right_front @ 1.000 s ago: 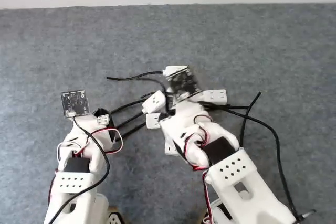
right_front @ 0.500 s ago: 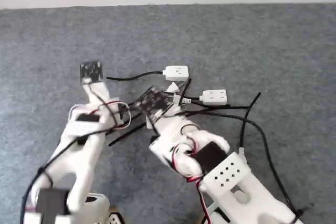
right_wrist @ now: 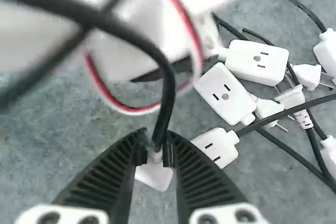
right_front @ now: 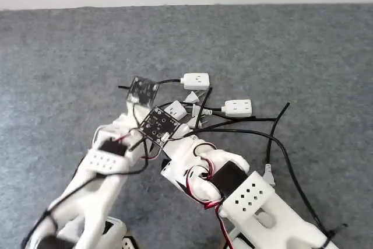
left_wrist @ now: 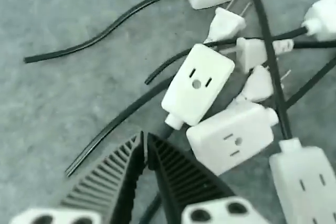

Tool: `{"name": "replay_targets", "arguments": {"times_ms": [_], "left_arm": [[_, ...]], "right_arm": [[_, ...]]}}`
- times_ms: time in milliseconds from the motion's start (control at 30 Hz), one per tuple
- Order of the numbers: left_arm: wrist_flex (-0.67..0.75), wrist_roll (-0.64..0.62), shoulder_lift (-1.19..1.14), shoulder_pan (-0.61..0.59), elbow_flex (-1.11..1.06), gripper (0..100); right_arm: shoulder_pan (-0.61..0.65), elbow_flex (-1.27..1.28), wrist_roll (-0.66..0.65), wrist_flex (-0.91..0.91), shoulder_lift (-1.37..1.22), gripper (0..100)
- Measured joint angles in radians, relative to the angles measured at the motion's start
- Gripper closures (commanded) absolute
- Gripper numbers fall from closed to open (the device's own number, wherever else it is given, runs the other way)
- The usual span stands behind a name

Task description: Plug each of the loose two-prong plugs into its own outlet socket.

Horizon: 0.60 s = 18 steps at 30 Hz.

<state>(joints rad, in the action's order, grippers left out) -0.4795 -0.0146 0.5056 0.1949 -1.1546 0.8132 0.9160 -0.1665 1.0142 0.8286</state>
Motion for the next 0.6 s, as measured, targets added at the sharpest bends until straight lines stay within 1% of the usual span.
{"name": "replay_targets", "arguments": {"times_ms": [133, 333, 600], "left_arm": [[0.061, 0.029, 0.141, -0.002, -0.114, 99], [0.071, 0.112, 0.273, 0.003, -0.216, 99], [0.075, 0.295, 0.485, 0.046, -0.353, 99]], "right_arm": [[0.009, 0.000, -0.020, 0.006, 0.000, 99.1], [0.011, 0.000, -0.041, 0.025, 0.000, 99.1], [0.011, 0.000, -0.184, 0.092, 0.000, 99.1]]}}
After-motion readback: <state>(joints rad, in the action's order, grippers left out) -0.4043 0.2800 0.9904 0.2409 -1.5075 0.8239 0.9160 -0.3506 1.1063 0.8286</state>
